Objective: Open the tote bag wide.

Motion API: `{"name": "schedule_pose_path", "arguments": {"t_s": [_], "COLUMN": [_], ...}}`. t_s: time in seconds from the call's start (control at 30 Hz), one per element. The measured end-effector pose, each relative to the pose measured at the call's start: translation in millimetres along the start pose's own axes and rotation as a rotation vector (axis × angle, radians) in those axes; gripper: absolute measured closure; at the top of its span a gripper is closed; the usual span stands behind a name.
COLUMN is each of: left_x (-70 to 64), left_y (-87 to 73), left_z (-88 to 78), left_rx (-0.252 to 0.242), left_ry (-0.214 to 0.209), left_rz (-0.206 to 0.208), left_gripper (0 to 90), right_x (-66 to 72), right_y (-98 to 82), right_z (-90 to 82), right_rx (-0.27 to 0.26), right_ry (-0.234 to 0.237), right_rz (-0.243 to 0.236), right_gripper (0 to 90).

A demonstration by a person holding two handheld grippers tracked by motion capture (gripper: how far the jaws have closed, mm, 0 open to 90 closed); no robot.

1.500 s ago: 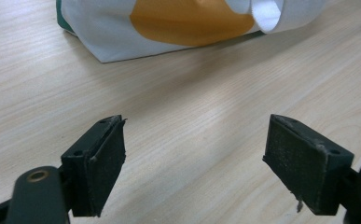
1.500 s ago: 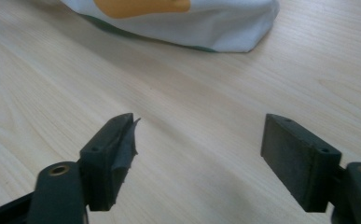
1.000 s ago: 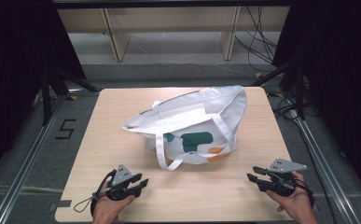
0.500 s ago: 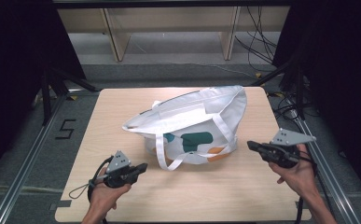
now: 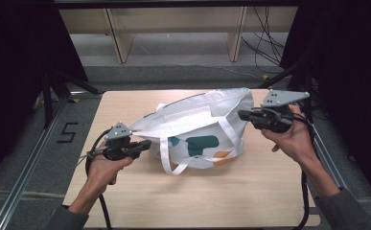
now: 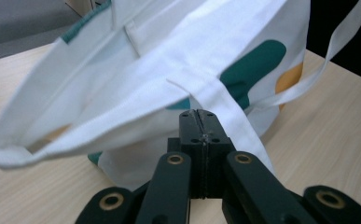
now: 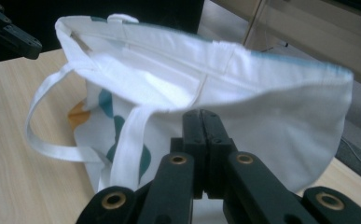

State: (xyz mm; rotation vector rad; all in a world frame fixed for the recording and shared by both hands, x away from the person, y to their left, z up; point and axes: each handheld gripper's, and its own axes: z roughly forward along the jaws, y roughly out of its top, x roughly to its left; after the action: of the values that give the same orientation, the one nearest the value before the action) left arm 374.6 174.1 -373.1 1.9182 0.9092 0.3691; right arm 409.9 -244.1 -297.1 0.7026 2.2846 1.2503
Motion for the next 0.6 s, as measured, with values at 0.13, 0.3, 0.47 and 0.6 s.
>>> {"name": "schedule_pose_path", "arguments": {"t_s": [0.13, 0.3, 0.47, 0.6], "left_x": [5.4, 14.9, 27.0, 42.7], "left_y": [13.4, 26.0, 29.6, 27.0], "left_z": [2.6, 9.7, 19.0, 28.5], "left_rx": [-0.006, -0.011, -0.007, -0.021], "left_ry": [0.021, 0.030, 0.051, 0.075], "left_rz": [-0.001, -0.012, -0.023, -0.072], "left_gripper": [89.4, 89.4, 89.3, 88.9], "right_x": [-3.9, -14.9, -27.1, -37.2], "right_y": [18.5, 35.3, 34.5, 22.7], "right_z": [7.4, 21.6, 33.2, 49.8], "right_rx": [0.008, 0.054, 0.107, 0.225], "right_ry": [-0.009, -0.032, -0.045, -0.067], "right_rz": [-0.015, -0.033, -0.017, -0.004], "right_gripper": [90.0, 90.0, 90.0, 90.0]}}
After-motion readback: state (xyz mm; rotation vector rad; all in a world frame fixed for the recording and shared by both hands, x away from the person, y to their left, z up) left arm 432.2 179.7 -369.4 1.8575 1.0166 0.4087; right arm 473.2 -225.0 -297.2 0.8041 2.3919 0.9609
